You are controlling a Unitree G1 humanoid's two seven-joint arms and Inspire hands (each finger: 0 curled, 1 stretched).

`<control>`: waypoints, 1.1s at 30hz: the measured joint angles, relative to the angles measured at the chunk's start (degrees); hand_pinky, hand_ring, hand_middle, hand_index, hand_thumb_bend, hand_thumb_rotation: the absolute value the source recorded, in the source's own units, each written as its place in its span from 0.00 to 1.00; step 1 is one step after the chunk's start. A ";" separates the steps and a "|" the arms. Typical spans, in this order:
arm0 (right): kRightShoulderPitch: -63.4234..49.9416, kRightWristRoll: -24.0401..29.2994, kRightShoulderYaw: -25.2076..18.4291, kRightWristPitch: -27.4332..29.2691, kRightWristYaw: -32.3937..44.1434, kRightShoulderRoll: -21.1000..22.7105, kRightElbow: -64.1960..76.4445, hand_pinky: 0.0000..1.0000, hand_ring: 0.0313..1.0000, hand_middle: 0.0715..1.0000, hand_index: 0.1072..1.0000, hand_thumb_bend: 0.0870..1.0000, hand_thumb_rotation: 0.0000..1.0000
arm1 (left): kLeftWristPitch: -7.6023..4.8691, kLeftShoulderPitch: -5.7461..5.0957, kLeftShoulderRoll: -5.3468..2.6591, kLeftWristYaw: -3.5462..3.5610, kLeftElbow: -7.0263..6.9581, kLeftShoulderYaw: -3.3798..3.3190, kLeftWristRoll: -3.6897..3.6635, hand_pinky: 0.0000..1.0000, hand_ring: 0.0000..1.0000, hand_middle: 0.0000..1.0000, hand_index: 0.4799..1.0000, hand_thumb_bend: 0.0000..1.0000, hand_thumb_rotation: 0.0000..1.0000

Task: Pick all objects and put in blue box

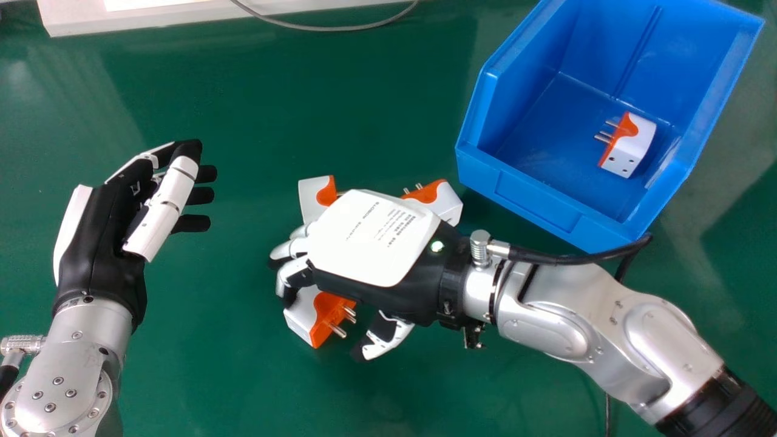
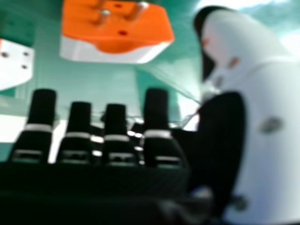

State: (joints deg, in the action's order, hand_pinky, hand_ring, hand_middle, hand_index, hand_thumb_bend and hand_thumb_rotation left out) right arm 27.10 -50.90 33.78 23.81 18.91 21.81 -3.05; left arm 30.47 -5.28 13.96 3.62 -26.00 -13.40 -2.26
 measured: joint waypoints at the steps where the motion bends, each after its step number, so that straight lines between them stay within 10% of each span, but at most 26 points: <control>1: -0.34 -0.06 -0.12 -0.02 0.00 0.27 0.56 0.76 0.90 0.91 0.85 0.67 0.20 | 0.00 0.02 0.01 0.01 0.00 0.00 0.00 0.63 0.72 0.73 0.56 0.35 0.67; 16: -0.80 -3.65 0.04 -0.02 -0.73 1.20 3.08 0.97 1.00 1.00 1.00 0.94 0.49 | -1.10 0.67 0.21 0.16 2.04 -0.50 0.00 0.63 0.72 0.73 0.55 0.36 0.67; 33: -0.52 -3.94 3.14 -2.95 1.18 -2.38 -2.26 0.96 1.00 1.00 1.00 0.89 0.42 | -1.11 0.77 0.20 -0.15 1.90 -0.41 0.05 0.63 0.72 0.73 0.55 0.36 0.67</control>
State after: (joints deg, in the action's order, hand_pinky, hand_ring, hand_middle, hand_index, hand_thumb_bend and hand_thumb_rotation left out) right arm 26.59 -54.83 36.91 20.85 20.08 19.42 -5.31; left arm 29.36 -4.50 14.16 3.48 -24.10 -13.81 -2.21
